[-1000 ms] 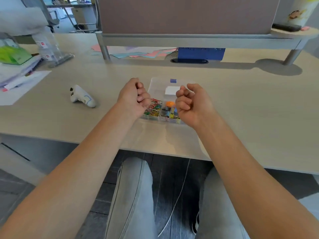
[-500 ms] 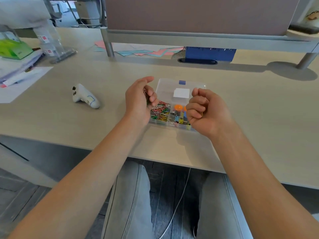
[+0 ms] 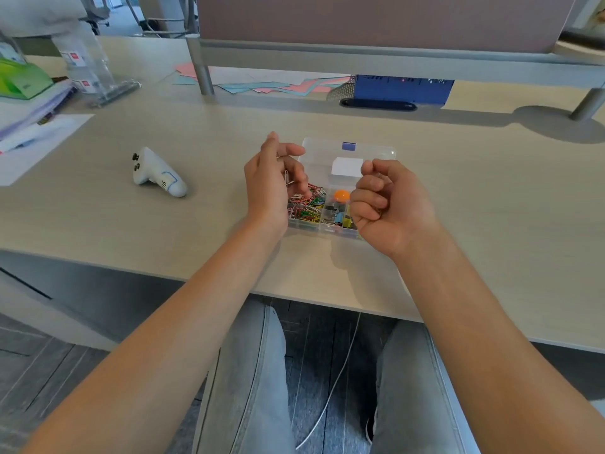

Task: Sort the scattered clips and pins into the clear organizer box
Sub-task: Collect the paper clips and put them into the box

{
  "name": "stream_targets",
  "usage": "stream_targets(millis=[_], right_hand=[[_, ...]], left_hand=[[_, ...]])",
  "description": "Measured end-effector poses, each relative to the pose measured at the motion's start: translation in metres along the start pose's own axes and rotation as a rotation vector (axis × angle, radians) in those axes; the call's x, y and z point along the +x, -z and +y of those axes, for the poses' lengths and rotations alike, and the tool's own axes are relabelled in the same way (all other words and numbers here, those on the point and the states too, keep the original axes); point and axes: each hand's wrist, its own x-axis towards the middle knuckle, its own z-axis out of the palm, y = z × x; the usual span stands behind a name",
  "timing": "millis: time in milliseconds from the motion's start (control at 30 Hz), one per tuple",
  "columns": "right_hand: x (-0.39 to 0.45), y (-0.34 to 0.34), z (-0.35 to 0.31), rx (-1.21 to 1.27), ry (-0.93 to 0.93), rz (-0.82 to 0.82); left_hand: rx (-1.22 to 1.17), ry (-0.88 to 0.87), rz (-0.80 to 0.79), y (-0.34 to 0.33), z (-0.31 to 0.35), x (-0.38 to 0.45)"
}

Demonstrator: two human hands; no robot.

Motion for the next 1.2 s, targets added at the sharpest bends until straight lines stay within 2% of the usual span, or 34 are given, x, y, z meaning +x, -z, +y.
stream_targets(millis=[467, 600, 667, 733, 867, 933, 1100, 1200], right_hand=[[0.007, -0.007, 0.008, -0.062, 0.004, 0.001], [0.011, -0.014, 0.007, -0.083, 0.050, 0.036], [0.015, -0.021, 0.006, -0.141, 0.093, 0.070], [0.021, -0.027, 0.005, -0.202, 0.124, 0.089], [0.038, -0.036, 0.008, -0.350, 0.162, 0.117], [0.046, -0.039, 0.008, -0.398, 0.177, 0.126], [0.068, -0.048, 0.003, -0.394, 0.224, 0.164], [0.082, -0.052, 0.006, -0.438, 0.280, 0.202]], left_hand=[[0.036, 0.042, -0.046, 0.015, 0.007, -0.003], [0.060, 0.007, 0.034, 0.019, 0.010, 0.006], [0.197, -0.062, 0.082, 0.027, 0.006, 0.016], [0.460, -0.155, 0.074, 0.039, -0.001, 0.028], [1.016, -0.350, -0.115, 0.062, -0.013, 0.045], [1.225, -0.369, -0.203, 0.068, -0.018, 0.055], [1.555, -0.297, -0.301, 0.069, -0.031, 0.070], [1.607, -0.326, -0.296, 0.071, -0.036, 0.073]])
